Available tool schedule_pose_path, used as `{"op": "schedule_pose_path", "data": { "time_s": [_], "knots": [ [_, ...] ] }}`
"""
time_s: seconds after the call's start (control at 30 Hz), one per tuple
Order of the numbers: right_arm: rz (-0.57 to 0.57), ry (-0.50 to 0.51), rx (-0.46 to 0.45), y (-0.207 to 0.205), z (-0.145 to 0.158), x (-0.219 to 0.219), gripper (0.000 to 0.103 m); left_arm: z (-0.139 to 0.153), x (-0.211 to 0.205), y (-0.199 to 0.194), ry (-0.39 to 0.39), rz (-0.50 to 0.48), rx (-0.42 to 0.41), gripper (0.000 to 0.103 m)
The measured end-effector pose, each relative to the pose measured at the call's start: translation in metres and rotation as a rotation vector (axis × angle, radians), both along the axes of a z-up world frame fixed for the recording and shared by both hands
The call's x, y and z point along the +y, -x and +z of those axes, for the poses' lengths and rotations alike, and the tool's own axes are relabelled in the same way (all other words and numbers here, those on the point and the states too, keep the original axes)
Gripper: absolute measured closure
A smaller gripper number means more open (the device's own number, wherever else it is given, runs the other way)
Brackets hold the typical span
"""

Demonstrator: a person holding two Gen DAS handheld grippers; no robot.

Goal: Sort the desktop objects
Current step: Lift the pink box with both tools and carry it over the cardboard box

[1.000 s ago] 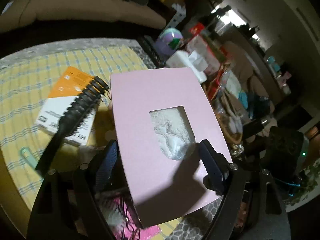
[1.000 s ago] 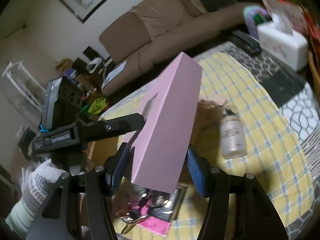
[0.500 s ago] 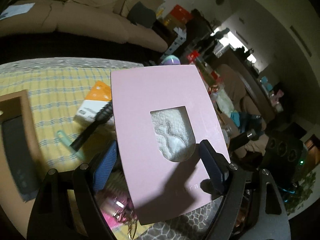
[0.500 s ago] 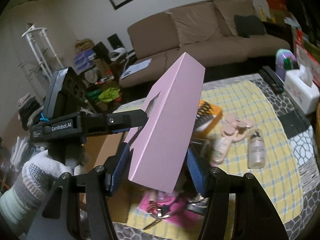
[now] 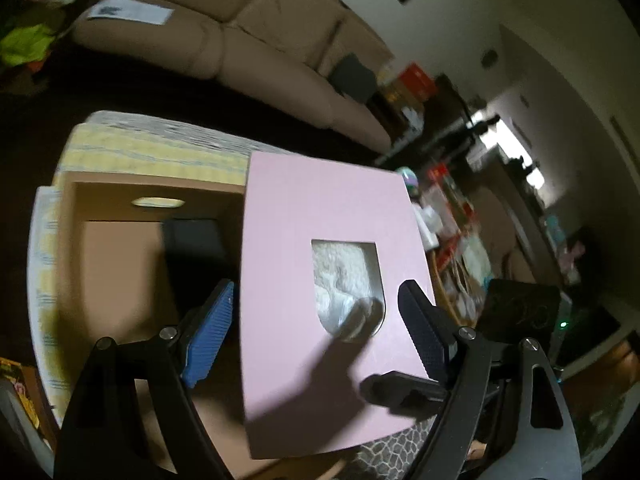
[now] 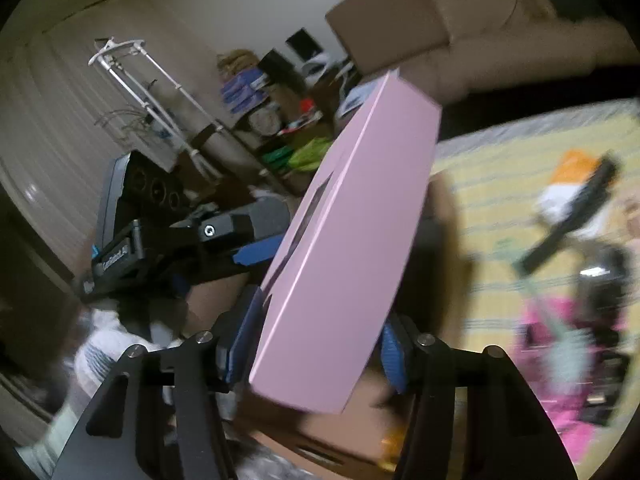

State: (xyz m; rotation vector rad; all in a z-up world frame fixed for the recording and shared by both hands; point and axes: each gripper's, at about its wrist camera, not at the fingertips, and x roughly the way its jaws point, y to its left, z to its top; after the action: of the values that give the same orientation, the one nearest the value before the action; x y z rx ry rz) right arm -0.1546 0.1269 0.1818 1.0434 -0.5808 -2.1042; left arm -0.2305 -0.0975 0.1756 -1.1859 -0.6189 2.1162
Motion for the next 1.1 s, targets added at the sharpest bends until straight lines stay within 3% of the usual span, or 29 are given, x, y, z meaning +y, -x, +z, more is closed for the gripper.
{"op": "schedule_pose_path", "data": {
  "time_s": [0.33,0.57,0.63,0.8,0.93,1.1],
  "knots": [
    [0.029,-0.051,-0.15,0.057,-0.052,-0.067,0.049,-0.075,-0.056,0.032,-0.037,0.088,-0.105,0.024],
    [0.067,-0.159,-0.224,0.081,-0.087,-0.084,0.039,-0.109,-0.081,0.035,-0.117,0.109,-0.125,0.024],
    [0.076,-0.222,-0.233,0.085,-0.095,-0.091,0.039,-0.109,-0.082,0.033,-0.156,0.101,-0.116,0.024],
    [0.093,-0.366,-0.227,0.082,-0.111,-0.106,0.038,-0.103,-0.077,0.033,-0.105,0.086,-0.08,0.024],
    [0.1,-0.304,-0.228,0.085,-0.109,-0.099,0.049,-0.092,-0.09,0.021,-0.13,0.116,-0.039,0.024],
    [0.124,-0.243,-0.246,0.093,-0.112,-0.099,0.052,-0.088,-0.087,0.004,-0.151,0.143,-0.016,0.023]
  ]
}}
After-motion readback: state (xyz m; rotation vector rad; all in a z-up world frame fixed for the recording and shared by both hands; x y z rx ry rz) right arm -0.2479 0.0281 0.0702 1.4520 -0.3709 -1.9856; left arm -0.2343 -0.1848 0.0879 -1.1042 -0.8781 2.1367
